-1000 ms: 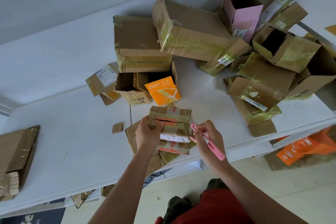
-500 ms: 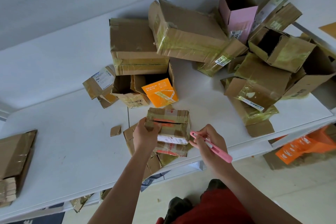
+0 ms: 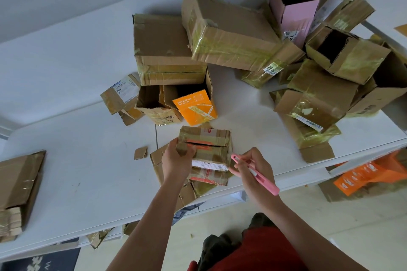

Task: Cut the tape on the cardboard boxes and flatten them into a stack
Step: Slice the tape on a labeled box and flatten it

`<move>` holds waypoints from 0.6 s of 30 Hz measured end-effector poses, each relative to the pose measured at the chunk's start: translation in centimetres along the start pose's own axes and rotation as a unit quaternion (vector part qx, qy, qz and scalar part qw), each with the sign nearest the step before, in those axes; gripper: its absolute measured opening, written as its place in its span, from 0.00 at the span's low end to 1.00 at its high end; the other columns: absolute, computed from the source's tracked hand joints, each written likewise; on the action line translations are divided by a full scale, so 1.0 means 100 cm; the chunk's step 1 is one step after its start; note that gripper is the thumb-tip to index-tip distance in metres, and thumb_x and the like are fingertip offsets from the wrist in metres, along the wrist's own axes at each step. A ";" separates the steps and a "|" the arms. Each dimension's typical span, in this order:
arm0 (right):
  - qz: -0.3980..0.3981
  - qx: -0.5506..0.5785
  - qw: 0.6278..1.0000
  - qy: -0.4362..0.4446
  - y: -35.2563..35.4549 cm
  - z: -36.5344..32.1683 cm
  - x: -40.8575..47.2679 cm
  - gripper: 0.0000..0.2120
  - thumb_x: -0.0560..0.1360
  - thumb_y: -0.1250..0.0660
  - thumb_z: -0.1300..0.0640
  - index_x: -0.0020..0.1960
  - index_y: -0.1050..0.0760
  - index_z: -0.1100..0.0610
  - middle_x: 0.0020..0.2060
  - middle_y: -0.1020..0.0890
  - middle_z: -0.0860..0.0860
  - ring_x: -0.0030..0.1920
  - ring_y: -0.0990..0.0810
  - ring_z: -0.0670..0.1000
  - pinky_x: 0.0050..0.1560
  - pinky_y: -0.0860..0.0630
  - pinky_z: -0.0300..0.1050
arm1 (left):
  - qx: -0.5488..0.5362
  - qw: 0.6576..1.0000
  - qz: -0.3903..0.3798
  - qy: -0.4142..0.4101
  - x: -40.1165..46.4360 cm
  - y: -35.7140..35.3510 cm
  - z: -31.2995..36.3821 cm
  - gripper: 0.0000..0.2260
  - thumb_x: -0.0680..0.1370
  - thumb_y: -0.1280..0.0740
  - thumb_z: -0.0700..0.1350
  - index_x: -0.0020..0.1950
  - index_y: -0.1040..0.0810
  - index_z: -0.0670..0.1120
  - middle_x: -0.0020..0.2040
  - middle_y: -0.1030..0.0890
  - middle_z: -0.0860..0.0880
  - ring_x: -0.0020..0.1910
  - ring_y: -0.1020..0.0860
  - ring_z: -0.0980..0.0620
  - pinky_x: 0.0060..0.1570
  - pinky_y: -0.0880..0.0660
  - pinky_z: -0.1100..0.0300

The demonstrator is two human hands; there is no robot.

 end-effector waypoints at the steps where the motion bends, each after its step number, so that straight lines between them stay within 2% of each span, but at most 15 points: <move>1: -0.002 0.001 1.000 -0.004 0.000 0.001 -0.001 0.07 0.79 0.40 0.71 0.44 0.32 0.63 0.40 0.20 0.52 0.55 0.17 0.42 0.45 0.16 0.48 | -0.001 1.000 0.000 0.001 0.000 0.000 0.000 0.13 0.77 0.30 0.47 0.61 0.24 0.49 0.42 0.23 0.57 0.41 0.24 0.56 0.42 0.28 0.59; 4: 0.004 0.018 0.999 -0.036 0.003 0.002 0.000 0.07 0.79 0.39 0.70 0.43 0.31 0.63 0.41 0.17 0.52 0.52 0.16 0.44 0.45 0.16 0.46 | 0.003 1.000 0.003 0.000 0.000 0.000 0.001 0.14 0.78 0.30 0.47 0.62 0.25 0.49 0.40 0.25 0.59 0.38 0.27 0.61 0.42 0.29 0.59; 7: 0.025 0.038 0.998 -0.042 0.006 0.001 0.005 0.07 0.79 0.38 0.69 0.43 0.31 0.63 0.44 0.17 0.52 0.50 0.15 0.46 0.46 0.16 0.47 | 0.008 1.000 0.004 0.002 0.001 0.000 0.001 0.15 0.78 0.30 0.47 0.63 0.24 0.48 0.40 0.25 0.59 0.39 0.26 0.59 0.42 0.29 0.59; 11: 0.004 0.029 0.999 -0.039 -0.001 0.000 0.004 0.06 0.80 0.38 0.68 0.44 0.31 0.62 0.44 0.17 0.50 0.52 0.16 0.45 0.48 0.16 0.52 | 0.012 1.000 0.003 0.004 0.003 -0.001 -0.001 0.14 0.77 0.30 0.47 0.62 0.24 0.48 0.40 0.24 0.58 0.38 0.26 0.59 0.42 0.28 0.59; 14: -0.013 0.006 1.000 -0.025 0.001 0.001 -0.001 0.06 0.80 0.38 0.68 0.44 0.31 0.62 0.42 0.17 0.51 0.53 0.16 0.45 0.45 0.16 0.58 | 0.009 1.000 0.005 0.001 0.004 0.000 -0.002 0.14 0.77 0.30 0.47 0.62 0.24 0.48 0.39 0.25 0.60 0.38 0.27 0.62 0.37 0.30 0.61; 17: -0.013 -0.017 0.999 -0.035 0.007 0.006 -0.002 0.09 0.78 0.35 0.64 0.42 0.29 0.53 0.40 0.17 0.50 0.45 0.16 0.61 0.38 0.22 0.70 | 0.004 1.000 0.002 0.008 0.003 -0.001 -0.001 0.15 0.78 0.30 0.47 0.64 0.24 0.48 0.40 0.25 0.59 0.37 0.28 0.62 0.33 0.32 0.65; 18: -0.008 -0.020 0.999 -0.027 0.009 0.003 -0.003 0.08 0.78 0.34 0.60 0.41 0.29 0.51 0.41 0.17 0.49 0.43 0.18 0.66 0.37 0.23 0.70 | 0.001 1.000 -0.002 0.011 0.002 -0.001 0.000 0.16 0.78 0.31 0.47 0.65 0.25 0.48 0.41 0.24 0.58 0.38 0.27 0.61 0.33 0.32 0.65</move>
Point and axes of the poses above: each hand's wrist, its own x-axis towards the middle knuckle, its own y-axis out of the back of the hand, z = x × y, the point moved 8 cm from there along x, towards the middle knuckle
